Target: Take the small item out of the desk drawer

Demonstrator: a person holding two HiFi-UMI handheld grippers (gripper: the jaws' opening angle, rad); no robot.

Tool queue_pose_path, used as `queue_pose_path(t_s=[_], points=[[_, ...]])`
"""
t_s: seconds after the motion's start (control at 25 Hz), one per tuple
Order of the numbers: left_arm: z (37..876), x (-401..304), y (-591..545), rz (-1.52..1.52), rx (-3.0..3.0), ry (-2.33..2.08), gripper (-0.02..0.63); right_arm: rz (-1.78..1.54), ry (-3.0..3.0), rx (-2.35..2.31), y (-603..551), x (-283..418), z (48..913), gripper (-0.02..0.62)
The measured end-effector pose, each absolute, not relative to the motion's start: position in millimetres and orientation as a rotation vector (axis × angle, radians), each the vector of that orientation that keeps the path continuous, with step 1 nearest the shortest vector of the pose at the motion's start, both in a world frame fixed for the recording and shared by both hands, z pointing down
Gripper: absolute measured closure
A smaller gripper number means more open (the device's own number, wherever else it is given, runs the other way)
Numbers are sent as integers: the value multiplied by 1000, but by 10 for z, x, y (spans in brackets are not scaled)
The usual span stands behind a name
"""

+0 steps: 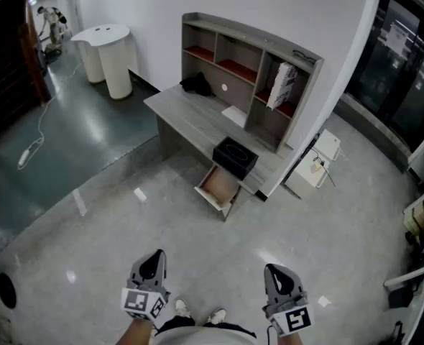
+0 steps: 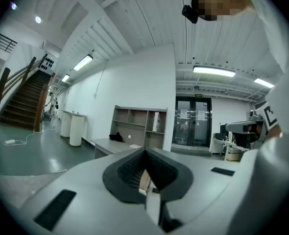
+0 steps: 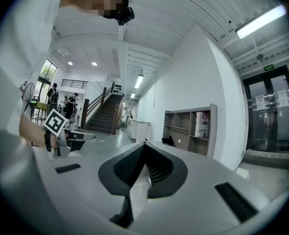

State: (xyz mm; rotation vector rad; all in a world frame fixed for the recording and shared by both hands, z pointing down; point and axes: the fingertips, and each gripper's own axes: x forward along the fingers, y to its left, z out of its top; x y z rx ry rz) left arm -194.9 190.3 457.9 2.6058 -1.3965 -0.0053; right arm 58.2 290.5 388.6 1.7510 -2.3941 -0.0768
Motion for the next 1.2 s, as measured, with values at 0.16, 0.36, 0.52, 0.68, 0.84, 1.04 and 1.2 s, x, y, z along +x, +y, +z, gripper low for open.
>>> queue_pose_path(t_s=[0.16,0.36,0.52,0.68,0.84,1.04,1.2], points=[[4546,-2098,1918,-33,2583,-1361,589,-77,-2397,1758,2907,407,3846,574],[4576,-2297,1850,-57,2570,-1343,589,-62,-2394,1743,2849,137,3886,575],[4732,-2447,1798,-59,2542,-1298,589,-87,-2430,1771,2826,-62,3790,574],[4866,-2385,1713,-52,2517,-1239,589,-61,-2368,1810,2869,-13,3877,574],[4927,-2133,1538,-37,2525,-1174,589,-14,-2336,1854,2713,251,4053,574],[5069,-1732,1207,15,2537,-1135,589,4,-2361,1839,2105,628,4242,574],[5122,-1460,740,37,2459,-1200,589,-23,-2459,1801,1423,936,4144,574]])
